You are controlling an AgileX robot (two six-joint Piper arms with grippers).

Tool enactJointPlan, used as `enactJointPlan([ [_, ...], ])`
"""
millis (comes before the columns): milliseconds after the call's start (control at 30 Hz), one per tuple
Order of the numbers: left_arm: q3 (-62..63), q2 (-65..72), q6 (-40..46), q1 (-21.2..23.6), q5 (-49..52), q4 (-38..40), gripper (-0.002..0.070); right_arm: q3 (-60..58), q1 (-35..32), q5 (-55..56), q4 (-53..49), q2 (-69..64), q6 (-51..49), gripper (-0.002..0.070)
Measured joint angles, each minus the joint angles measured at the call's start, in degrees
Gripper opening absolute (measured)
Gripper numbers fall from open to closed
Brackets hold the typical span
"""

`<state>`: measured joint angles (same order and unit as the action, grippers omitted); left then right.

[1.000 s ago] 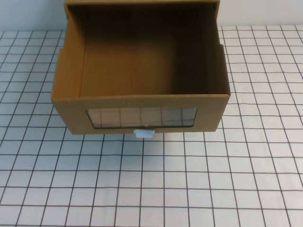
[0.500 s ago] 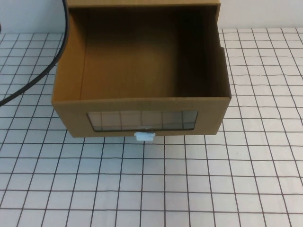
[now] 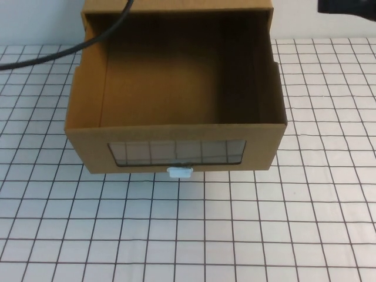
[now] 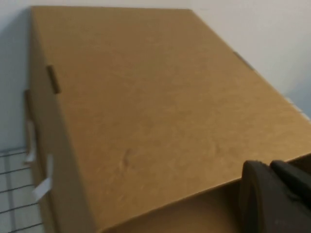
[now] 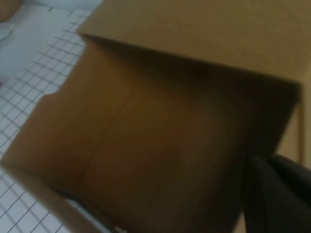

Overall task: Close the shoe box
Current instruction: Press the shoe box with left arm, then close the shoe box with your right arm

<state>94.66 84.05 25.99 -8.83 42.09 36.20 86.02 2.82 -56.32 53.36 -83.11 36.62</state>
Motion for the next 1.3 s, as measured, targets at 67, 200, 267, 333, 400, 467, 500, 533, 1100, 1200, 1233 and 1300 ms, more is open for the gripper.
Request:
enactJointPlan([
  [67,6.6,4.3,2.1,0.0,4.7,3.7,-0.0006,0.1,2.3,-1.7,2.2,0.0,3.7,-0.0013],
  [200,17.6,12.8,3.3,0.0,12.4,9.9,-0.0006,0.1,9.2,-4.9,2.4,0.0,6.0,-0.0013],
  [267,21.6,16.7,3.7,0.0,14.5,12.4,-0.0006,0.1,13.5,-5.5,2.4,0.0,6.2,-0.0013],
  [333,24.8,19.7,3.7,0.0,16.2,14.6,-0.0006,0.1,18.6,-5.5,2.4,0.0,6.3,-0.0013],
  [400,27.5,22.6,3.7,-0.1,17.8,16.3,-0.0006,0.1,23.9,-4.8,2.3,0.0,6.3,-0.0013],
  [467,28.8,24.7,3.7,-0.7,18.4,16.7,-0.0006,0.1,28.8,-3.7,1.9,0.0,6.5,-0.0013],
  [500,29.0,25.6,3.7,-1.2,18.6,16.7,-0.0006,0.1,31.6,-2.9,1.5,0.0,6.5,-0.0013],
  [533,29.0,26.5,3.7,-1.8,18.6,16.7,-0.0006,-0.3,33.8,-2.2,1.4,0.0,6.7,-0.0013],
  [1100,29.6,35.3,3.9,-4.4,12.5,17.0,-0.0006,-24.2,53.5,17.2,9.4,-0.2,20.7,-0.0013],
  [1200,30.0,35.8,3.8,-4.4,12.4,17.5,-0.0006,-24.8,53.5,17.9,9.6,-0.4,24.3,-0.0013],
  [1233,30.1,35.9,3.5,-4.4,12.5,17.6,-0.0006,-24.8,53.5,18.4,9.6,-0.4,24.7,-0.0014],
  [1300,30.2,36.0,3.1,-4.4,12.5,17.8,-0.0006,-24.9,53.5,20.0,9.6,-0.4,25.5,-0.0013],
])
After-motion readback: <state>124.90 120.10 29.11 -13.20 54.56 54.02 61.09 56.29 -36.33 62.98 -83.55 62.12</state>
